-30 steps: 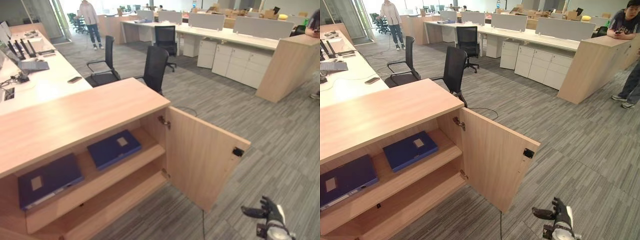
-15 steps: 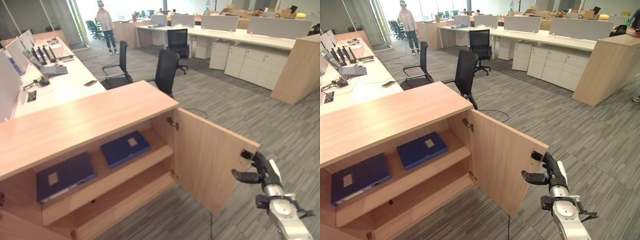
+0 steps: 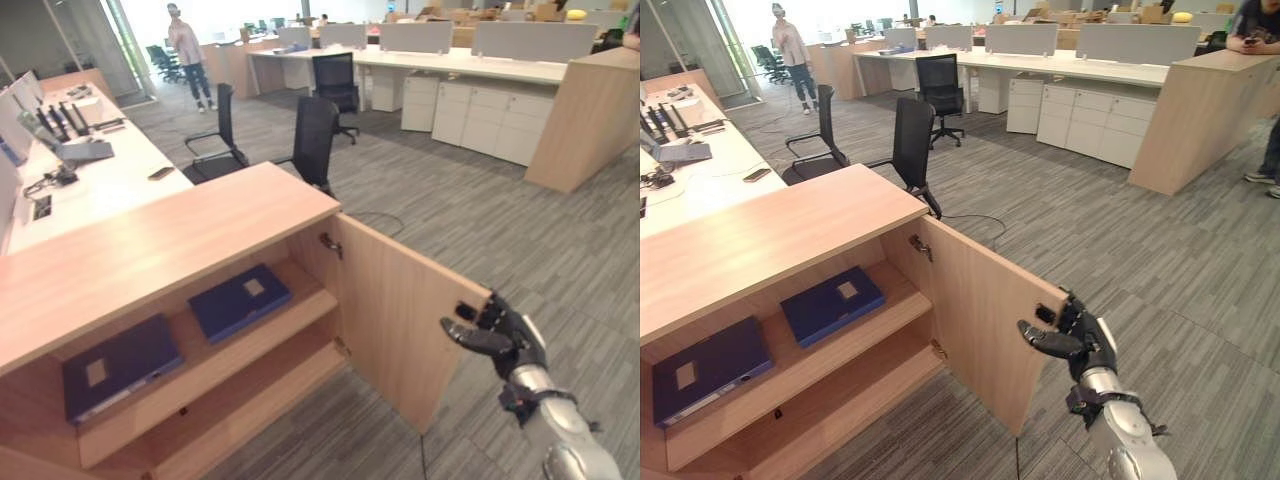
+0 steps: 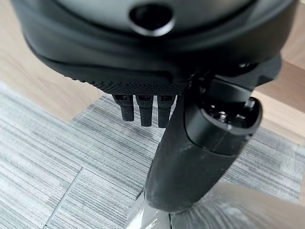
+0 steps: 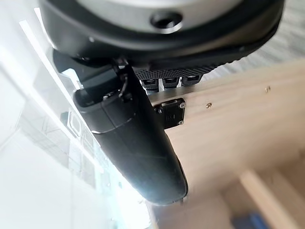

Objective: Put the empty folder in the office cabinet

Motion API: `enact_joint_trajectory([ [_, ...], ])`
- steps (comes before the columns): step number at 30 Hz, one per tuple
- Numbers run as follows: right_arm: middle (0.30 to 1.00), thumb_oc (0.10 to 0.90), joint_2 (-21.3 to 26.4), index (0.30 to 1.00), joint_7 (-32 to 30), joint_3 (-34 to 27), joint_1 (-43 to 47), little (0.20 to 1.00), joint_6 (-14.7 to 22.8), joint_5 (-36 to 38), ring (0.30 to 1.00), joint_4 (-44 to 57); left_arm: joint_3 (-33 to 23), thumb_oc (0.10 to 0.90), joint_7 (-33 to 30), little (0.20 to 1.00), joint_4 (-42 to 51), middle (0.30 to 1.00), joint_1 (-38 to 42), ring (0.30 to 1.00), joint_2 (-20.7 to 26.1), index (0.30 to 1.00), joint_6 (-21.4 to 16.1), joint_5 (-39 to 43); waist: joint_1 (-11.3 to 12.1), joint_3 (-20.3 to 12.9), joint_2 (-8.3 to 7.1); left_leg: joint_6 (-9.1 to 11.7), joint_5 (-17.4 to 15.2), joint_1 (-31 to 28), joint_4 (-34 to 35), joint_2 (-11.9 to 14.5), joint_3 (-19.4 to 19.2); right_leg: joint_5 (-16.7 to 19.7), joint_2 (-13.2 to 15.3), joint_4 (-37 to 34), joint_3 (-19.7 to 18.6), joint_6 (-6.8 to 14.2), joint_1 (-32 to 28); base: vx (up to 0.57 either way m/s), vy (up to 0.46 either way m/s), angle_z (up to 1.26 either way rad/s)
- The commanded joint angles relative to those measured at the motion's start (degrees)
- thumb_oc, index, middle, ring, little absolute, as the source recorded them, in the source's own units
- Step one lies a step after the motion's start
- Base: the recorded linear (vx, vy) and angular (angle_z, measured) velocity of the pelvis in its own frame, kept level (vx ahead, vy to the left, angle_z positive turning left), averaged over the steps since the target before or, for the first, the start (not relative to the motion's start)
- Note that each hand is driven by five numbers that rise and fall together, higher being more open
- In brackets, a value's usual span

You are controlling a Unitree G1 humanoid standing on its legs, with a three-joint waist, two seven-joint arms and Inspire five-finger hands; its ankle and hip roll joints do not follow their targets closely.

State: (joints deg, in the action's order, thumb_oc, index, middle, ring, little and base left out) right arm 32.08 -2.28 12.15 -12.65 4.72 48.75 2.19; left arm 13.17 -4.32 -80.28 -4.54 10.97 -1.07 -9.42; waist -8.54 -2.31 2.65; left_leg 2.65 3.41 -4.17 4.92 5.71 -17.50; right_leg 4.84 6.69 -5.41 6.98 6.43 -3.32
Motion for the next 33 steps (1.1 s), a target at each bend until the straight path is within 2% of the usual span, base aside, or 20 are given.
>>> enact_joint_trajectory([
  [1, 0.900, 0.800, -6.9, 0.900, 21.7, 15.9, 16.9, 0.900, 1.7, 8.4, 0.900, 13.3, 0.1, 0.800, 1.2, 0.900, -2.1, 0.900, 5.3, 0.900, -0.4, 0.900, -2.5, -0.5, 6.1, -0.6, -4.27, 0.0, -5.6, 0.0, 0.1, -2.5, 5.1, -5.3, -2.1, 0.4, 0.6, -0.2, 1.2, 0.00, 0.011, -0.22],
  [2, 0.900, 0.800, -8.1, 0.900, 22.7, 20.0, 17.2, 0.900, 0.3, 10.3, 0.900, 12.5, 0.4, 0.800, 0.9, 0.900, -1.9, 0.900, 5.4, 0.900, -0.7, 0.900, -2.7, -0.4, 6.2, -0.5, -4.29, 0.0, -5.5, 0.1, 0.1, -2.6, 5.2, -5.2, -2.1, 0.4, 0.6, -0.2, 1.2, 0.00, 0.011, -0.25],
  [8, 0.900, 0.800, -9.5, 0.900, 24.0, 27.4, 18.9, 0.900, -2.3, 12.7, 0.900, 8.0, 1.8, 0.800, 0.3, 0.900, -1.3, 0.900, 5.9, 0.900, -1.7, 0.900, -2.9, 0.4, 6.6, -0.2, -4.31, 0.1, -5.5, 0.2, 0.1, -2.6, 5.4, -5.2, -1.9, 0.4, 0.8, -0.3, 1.3, -0.01, 0.016, -0.01],
  [12, 0.900, 0.800, -8.6, 0.900, 24.3, 27.8, 18.3, 0.900, -2.7, 12.7, 0.900, 6.8, 2.4, 0.800, -0.3, 0.900, 0.0, 0.900, 4.7, 0.900, -1.2, 0.900, -3.7, -0.3, 6.9, -0.1, -4.37, 0.1, -5.5, 0.3, 0.1, -2.6, 5.6, -5.3, -1.9, 0.4, 0.8, -0.3, 1.4, 0.00, 0.001, 0.33],
  [13, 0.900, 0.800, -8.8, 0.900, 25.2, 28.8, 18.6, 0.900, -2.1, 15.1, 0.900, 8.9, 3.1, 0.800, -0.3, 0.900, 0.0, 0.900, 4.5, 0.900, -2.2, 0.900, -3.8, 0.1, 7.1, -0.1, -4.48, 0.1, -5.5, 0.3, 0.1, -2.6, 5.6, -5.4, -1.9, 0.4, 0.8, -0.3, 1.4, 0.00, -0.017, 0.20],
  [14, 0.900, 0.800, -7.9, 0.900, 24.8, 29.5, 19.6, 0.900, -2.5, 14.6, 0.900, 9.7, 4.0, 0.800, 0.0, 0.900, -0.4, 0.900, 4.0, 0.900, -3.6, 0.900, -3.7, 0.1, 7.2, 0.1, -4.59, 0.1, -5.5, 0.3, 0.1, -2.5, 5.7, -5.5, -1.9, 0.4, 0.9, -0.3, 1.4, 0.00, -0.017, 0.13],
  [21, 0.900, 0.800, -6.7, 0.900, 25.1, 28.5, 18.9, 0.900, -2.6, 12.3, 0.900, 5.9, 3.3, 0.800, 1.5, 0.900, -0.8, 0.900, 1.8, 0.900, -3.3, 0.900, -4.1, 0.0, 7.9, 0.4, -4.70, 0.2, -5.3, 0.5, 0.1, -2.4, 6.0, -5.7, -2.0, 0.4, 1.3, -0.4, 1.5, 0.00, -0.008, 0.01],
  [22, 0.900, 0.800, -4.1, 0.900, 24.9, 26.7, 15.8, 0.900, -2.8, 7.6, 0.900, 2.1, 2.4, 0.800, 2.2, 0.900, -0.8, 0.900, 1.4, 0.900, -2.8, 0.900, -4.5, 0.3, 7.9, 0.7, -4.72, 0.4, -5.2, 0.7, 0.1, -2.4, 6.3, -5.9, -2.1, 0.4, 1.4, -0.4, 1.4, 0.00, -0.031, 0.02],
  [23, 0.900, 0.800, -4.1, 0.900, 24.9, 26.7, 15.8, 0.900, -2.8, 7.6, 0.900, 2.1, 2.4, 0.800, 2.2, 0.900, -0.8, 0.900, 1.4, 0.900, -2.8, 0.900, -4.5, 0.3, 7.9, 0.7, -4.71, 0.4, -5.2, 0.7, 0.1, -2.4, 6.3, -5.9, -2.1, 0.4, 1.5, -0.4, 1.4, 0.00, -0.052, 0.08],
  [25, 0.900, 0.800, -2.0, 0.900, 23.7, 23.2, 11.1, 0.900, -4.7, -0.4, 0.900, -5.1, 1.9, 0.800, 3.7, 0.900, -0.5, 0.900, 1.6, 0.900, -2.4, 0.900, -4.6, 1.0, 7.8, 1.1, -4.69, 0.5, -5.0, 0.7, 0.1, -2.3, 6.8, -6.1, -2.2, 0.4, 1.8, -0.4, 1.1, 0.00, -0.049, 0.11],
  [26, 0.900, 0.800, -0.9, 0.900, 23.9, 22.5, 10.5, 0.900, -5.0, -2.8, 0.900, -5.2, 2.1, 0.800, 4.0, 0.900, -0.4, 0.900, 1.7, 0.900, -2.4, 0.900, -4.7, 1.1, 7.7, 0.9, -4.74, 0.6, -4.9, 1.0, 0.1, -2.3, 6.9, -6.0, -2.2, 0.4, 1.9, -0.4, 1.3, 0.00, -0.066, 0.10],
  [27, 0.900, 0.800, 0.3, 0.900, 22.0, 19.9, 8.5, 0.900, -5.5, -12.2, 0.900, -13.2, 2.8, 0.800, 5.0, 0.900, 0.1, 0.900, 2.2, 0.900, -2.5, 0.900, -4.5, 2.3, 7.5, 1.3, -4.63, 0.7, -4.7, 1.2, 0.1, -2.2, 7.5, -6.2, -2.3, 0.5, 2.3, -0.5, 1.2, 0.00, -0.042, 0.11],
  [28, 0.900, 0.800, 0.3, 0.900, 22.0, 19.9, 8.5, 0.900, -5.4, -12.2, 0.900, -13.2, 2.8, 0.800, 5.0, 0.900, 0.1, 0.900, 2.2, 0.900, -2.5, 0.900, -4.5, 2.3, 7.5, 1.2, -4.63, 0.7, -4.7, 1.2, 0.1, -2.2, 7.5, -6.2, -2.3, 0.5, 2.3, -0.5, 1.3, 0.00, -0.061, 0.13],
  [29, 0.900, 0.800, -0.5, 0.900, 20.6, 18.6, 7.3, 0.900, -5.6, -17.3, 0.900, -18.0, 3.1, 0.800, 5.1, 0.900, 0.4, 0.900, 2.5, 0.900, -2.7, 0.900, -4.2, 2.7, 7.5, 1.6, -4.49, 0.7, -4.6, 1.1, 0.1, -2.1, 7.9, -6.5, -2.4, 0.7, 2.6, -0.6, 1.0, 0.00, -0.027, 0.11],
  [30, 0.900, 0.800, -0.5, 0.900, 20.6, 18.6, 7.4, 0.900, -5.6, -17.4, 0.900, -18.0, 3.1, 0.800, 5.1, 0.900, 0.4, 0.900, 2.5, 0.900, -2.6, 0.900, -4.2, 2.7, 7.5, 1.4, -4.54, 0.7, -4.5, 1.4, 0.1, -2.2, 7.9, -6.4, -2.4, 0.7, 2.6, -0.6, 1.2, 0.02, -0.070, 0.12],
  [32, 0.900, 0.800, -7.6, 0.900, 11.7, 12.0, 7.0, 0.900, -6.6, -32.4, 0.900, -42.1, 4.0, 0.800, 4.2, 0.900, 0.6, 0.900, 3.5, 0.900, -3.4, 0.900, -2.8, 6.1, 7.9, 1.9, -3.94, 0.8, -4.0, 1.4, 0.1, -1.6, 9.4, -7.4, -3.0, 1.5, 3.8, -1.3, 0.9, 0.05, -0.116, 0.14],
  [33, 0.900, 0.800, -9.6, 0.900, 10.2, 10.6, 7.0, 0.900, -6.8, -34.2, 0.900, -47.4, 4.1, 0.800, 3.7, 0.900, 0.4, 0.900, 3.7, 0.900, -3.3, 0.900, -2.5, 6.7, 8.1, 2.0, -3.85, 0.9, -3.8, 1.5, 0.1, -1.5, 9.8, -7.7, -3.2, 1.6, 4.0, -1.5, 0.7, 0.06, -0.109, 0.21],
])
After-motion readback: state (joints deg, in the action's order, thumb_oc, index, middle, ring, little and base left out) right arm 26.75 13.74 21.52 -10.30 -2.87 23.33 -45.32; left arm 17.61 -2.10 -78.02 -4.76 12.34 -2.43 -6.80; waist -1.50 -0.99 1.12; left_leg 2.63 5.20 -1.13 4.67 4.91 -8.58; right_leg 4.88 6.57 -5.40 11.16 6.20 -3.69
